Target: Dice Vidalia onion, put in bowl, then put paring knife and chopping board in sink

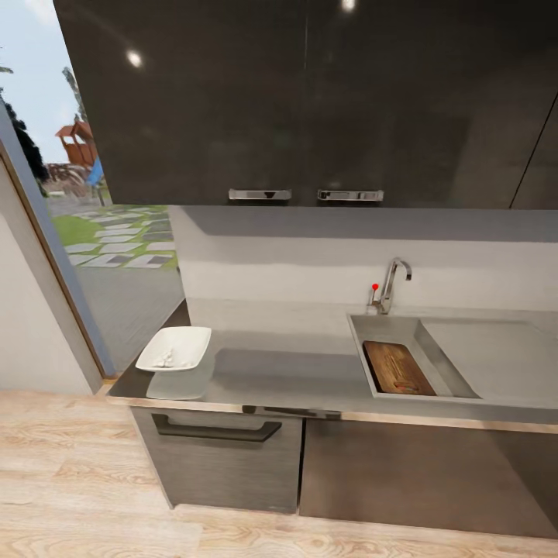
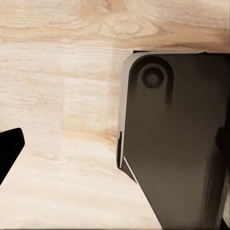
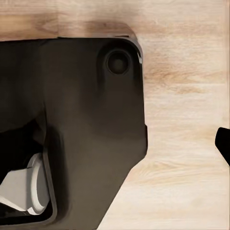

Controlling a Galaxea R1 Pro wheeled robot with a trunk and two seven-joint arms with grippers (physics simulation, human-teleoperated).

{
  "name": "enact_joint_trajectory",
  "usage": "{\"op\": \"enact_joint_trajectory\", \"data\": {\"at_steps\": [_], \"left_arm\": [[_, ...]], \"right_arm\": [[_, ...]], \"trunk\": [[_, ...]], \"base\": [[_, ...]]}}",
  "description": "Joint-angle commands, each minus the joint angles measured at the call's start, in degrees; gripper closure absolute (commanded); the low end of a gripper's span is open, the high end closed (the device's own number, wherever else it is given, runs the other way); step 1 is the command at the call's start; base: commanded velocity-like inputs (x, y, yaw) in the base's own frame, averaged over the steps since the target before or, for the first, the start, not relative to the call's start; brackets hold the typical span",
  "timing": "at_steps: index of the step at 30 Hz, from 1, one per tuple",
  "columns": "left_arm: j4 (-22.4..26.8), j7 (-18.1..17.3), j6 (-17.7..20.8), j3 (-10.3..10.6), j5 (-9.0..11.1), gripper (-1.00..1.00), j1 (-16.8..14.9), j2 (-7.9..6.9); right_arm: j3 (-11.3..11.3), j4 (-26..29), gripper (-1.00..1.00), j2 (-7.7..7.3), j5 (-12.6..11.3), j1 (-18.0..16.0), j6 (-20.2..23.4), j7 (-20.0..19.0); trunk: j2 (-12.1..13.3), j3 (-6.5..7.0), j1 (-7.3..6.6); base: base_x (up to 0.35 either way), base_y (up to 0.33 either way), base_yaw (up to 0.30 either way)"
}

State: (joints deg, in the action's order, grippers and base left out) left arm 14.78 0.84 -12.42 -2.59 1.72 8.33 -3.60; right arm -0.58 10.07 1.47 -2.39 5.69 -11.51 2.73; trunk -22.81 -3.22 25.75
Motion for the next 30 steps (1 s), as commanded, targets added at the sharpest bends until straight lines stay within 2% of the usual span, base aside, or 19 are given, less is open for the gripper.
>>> {"op": "enact_joint_trajectory", "data": {"at_steps": [1,11,30], "left_arm": [[-0.1,0.0,-0.1,0.0,0.2,-1.00,0.0,0.20],[-7.6,0.0,-0.1,-0.1,0.1,-1.00,0.0,0.68],[-10.1,0.0,-0.1,0.0,0.2,-1.00,0.0,0.67]], "right_arm": [[0.0,0.1,-1.00,0.02,-0.2,0.0,-0.8,0.1],[0.0,0.2,-1.00,0.02,-0.3,0.0,-2.1,0.1],[0.0,0.2,-1.00,0.02,-0.3,0.0,-2.1,0.1]], "trunk": [[-0.1,-0.10,0.04],[-0.1,-0.10,0.04],[-0.1,-0.10,0.04]], "base": [[0.000,0.000,0.000],[0.000,0.000,0.000],[0.000,0.000,0.000]]}}
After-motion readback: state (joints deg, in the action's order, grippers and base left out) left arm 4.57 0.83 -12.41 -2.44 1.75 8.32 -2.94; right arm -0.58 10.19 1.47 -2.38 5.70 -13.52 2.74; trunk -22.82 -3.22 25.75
